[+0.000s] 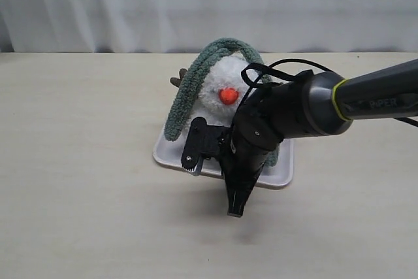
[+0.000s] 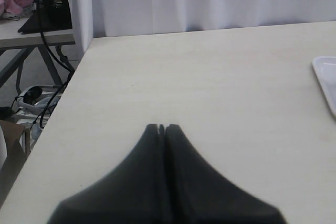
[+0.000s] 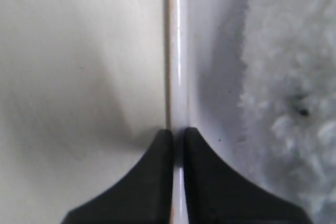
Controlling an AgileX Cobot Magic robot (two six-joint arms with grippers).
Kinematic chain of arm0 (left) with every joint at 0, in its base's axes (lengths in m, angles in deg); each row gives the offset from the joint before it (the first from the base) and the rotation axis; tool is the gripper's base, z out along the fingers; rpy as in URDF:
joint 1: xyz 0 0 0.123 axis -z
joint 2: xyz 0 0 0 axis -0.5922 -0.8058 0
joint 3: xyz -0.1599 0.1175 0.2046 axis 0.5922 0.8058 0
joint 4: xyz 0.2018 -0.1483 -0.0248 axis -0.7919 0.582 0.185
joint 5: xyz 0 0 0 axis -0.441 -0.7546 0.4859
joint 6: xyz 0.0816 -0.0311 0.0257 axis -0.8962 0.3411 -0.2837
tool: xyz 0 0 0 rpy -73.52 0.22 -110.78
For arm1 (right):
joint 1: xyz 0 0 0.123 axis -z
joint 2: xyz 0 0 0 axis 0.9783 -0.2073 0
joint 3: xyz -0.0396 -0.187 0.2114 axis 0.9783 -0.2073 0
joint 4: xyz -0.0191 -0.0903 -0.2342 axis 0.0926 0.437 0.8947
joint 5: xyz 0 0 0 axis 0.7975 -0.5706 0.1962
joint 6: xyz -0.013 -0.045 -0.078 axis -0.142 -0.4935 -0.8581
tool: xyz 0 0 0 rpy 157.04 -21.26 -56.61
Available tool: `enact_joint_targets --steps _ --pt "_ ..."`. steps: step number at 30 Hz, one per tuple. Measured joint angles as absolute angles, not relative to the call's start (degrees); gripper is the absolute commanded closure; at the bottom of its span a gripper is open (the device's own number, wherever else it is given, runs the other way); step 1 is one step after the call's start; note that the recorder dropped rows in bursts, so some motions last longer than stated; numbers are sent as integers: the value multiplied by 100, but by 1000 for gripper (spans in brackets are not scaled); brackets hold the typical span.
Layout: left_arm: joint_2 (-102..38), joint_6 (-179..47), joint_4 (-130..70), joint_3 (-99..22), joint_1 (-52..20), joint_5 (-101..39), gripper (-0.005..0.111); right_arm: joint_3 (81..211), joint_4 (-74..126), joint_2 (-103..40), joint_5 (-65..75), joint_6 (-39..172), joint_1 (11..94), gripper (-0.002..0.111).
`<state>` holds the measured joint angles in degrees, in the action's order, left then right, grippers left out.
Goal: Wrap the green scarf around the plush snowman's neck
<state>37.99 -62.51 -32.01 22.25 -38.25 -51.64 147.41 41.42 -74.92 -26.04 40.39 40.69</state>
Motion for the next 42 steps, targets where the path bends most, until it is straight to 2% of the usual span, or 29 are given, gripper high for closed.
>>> enact_joint_targets --steps 18,22,26,42 --pt "3799 -6251 -3201 2225 -3825 -5164 107 14674 3000 -7307 -3458 3328 4069 103" --pt "3799 -6251 -3201 2225 -3825 -5164 107 14674 2648 -7307 -3596 3182 4069 95" --pt "3799 -6251 -3201 2225 -3825 -5164 107 14665 2605 -7223 -3618 3153 4069 79" --pt "3799 -6251 -3201 2225 -3825 -5164 107 14665 1824 -5248 -4072 3249 4069 78"
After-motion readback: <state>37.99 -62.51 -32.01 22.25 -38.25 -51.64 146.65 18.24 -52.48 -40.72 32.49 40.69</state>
